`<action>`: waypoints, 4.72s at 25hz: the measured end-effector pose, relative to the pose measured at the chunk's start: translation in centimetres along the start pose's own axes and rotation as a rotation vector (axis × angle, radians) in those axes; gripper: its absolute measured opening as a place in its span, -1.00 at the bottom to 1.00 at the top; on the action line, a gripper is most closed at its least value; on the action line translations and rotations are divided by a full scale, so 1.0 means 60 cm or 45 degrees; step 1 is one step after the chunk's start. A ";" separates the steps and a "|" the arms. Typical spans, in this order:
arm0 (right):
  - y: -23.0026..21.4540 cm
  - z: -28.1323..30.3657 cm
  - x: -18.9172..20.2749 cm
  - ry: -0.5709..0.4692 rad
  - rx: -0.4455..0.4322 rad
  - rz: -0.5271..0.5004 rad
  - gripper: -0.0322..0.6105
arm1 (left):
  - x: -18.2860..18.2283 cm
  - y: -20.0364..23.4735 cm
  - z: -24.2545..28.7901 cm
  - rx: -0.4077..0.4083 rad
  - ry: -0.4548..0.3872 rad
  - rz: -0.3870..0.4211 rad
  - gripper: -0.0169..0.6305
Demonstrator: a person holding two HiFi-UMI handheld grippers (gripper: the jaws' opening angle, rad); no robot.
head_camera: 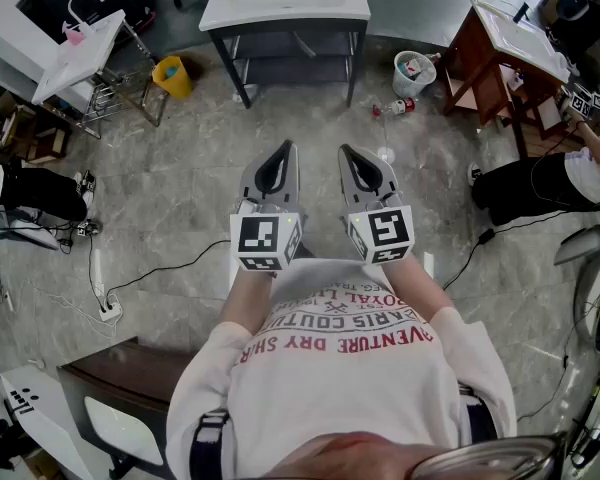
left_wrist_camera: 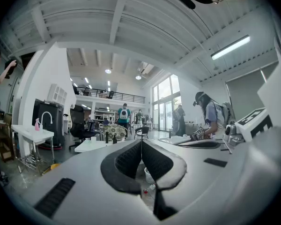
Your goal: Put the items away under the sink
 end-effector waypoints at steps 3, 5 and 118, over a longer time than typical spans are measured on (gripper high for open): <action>-0.001 0.005 0.003 0.009 0.005 -0.020 -0.82 | 0.004 0.004 0.004 0.010 0.003 -0.016 -0.88; -0.005 0.005 0.006 0.017 0.005 -0.018 -0.82 | 0.008 0.005 0.006 0.009 0.008 -0.045 -0.88; -0.783 1.582 0.392 0.523 0.305 0.249 0.31 | 0.226 0.876 1.490 0.100 0.521 -0.343 -0.88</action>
Point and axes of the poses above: the fingertips, and each gripper's own axes: z forward along the fingers, y to its left, x out of its underside, the point moved 10 cm from there along -z, backward along the fingers, and after that the axes turned 2 degrees about -z, right-handed, at the moved point
